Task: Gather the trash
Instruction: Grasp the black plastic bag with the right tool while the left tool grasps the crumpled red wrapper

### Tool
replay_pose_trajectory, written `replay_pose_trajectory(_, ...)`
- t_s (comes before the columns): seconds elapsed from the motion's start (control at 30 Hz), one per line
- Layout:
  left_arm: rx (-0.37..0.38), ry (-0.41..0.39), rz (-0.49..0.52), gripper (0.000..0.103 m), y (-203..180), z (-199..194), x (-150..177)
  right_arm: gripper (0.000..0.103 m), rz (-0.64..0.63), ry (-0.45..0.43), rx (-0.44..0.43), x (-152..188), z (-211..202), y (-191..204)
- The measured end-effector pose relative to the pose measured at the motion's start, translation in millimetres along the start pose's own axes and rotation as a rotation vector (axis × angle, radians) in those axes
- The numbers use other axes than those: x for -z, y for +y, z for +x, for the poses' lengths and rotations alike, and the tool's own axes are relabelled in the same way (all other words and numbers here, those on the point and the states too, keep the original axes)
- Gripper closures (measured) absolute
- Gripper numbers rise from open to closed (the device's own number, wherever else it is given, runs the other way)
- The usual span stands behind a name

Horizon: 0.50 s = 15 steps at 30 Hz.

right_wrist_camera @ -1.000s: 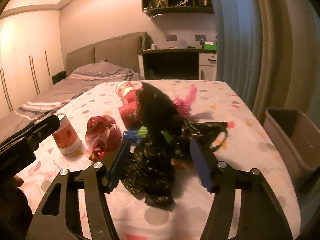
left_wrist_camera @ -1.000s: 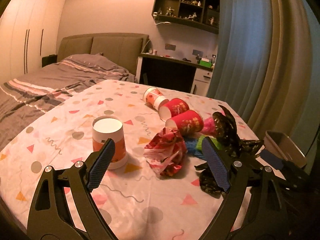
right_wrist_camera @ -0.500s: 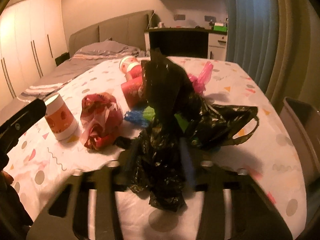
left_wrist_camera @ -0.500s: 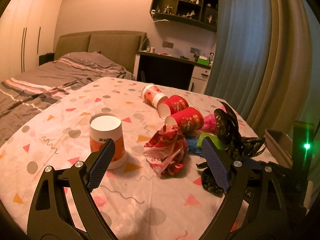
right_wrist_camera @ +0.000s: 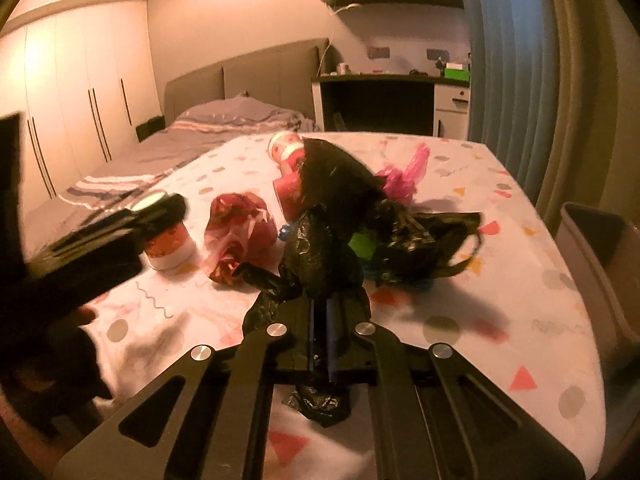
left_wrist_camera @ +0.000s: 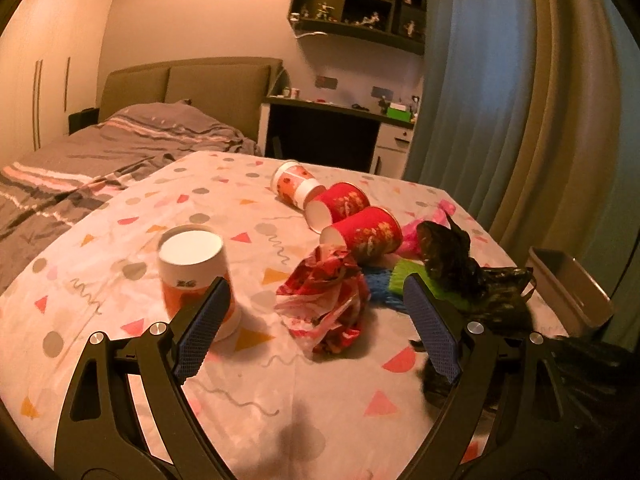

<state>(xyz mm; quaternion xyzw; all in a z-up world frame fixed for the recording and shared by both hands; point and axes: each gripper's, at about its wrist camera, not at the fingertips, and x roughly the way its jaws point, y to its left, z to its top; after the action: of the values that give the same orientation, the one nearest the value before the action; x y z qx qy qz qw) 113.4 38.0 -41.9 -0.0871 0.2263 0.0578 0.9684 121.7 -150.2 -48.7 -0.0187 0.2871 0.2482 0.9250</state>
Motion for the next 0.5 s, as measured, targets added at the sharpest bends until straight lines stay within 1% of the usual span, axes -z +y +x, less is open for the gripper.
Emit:
replay_pose_trajectory(0.13, 0.000, 0.022, 0.032, 0.021, -8, 19, -7, 0.098, 0.020, -0.037, 0.006, 1, -17, -7)
replay_pose_trajectory(0.2, -0.010, 0.045, 0.041, 0.026, -9, 32, -9, 0.098, 0.031, -0.053, 0.010, 0, -24, -13)
replay_pose_trajectory(0.27, -0.012, 0.071, 0.039, 0.033, -7, 41, -10, 0.098, 0.034, -0.068, 0.016, 0, -29, -16)
replay_pose_trajectory(0.3, -0.007, 0.091, 0.032, 0.036, -6, 48, -11, 0.098, 0.036, -0.073, 0.019, 0, -31, -17)
replay_pose_trajectory(0.37, 0.008, 0.121, 0.021, 0.045, -4, 57, -12, 0.098, 0.037, -0.082, 0.024, 0, -33, -20)
replay_pose_trajectory(0.4, 0.007, 0.133, 0.019, 0.047, -3, 60, -13, 0.098, 0.038, -0.086, 0.025, 0, -35, -21)
replay_pose_trajectory(0.5, 0.010, 0.145, 0.025, 0.059, -4, 66, -14, 0.098, 0.043, -0.097, 0.027, 2, -39, -23)
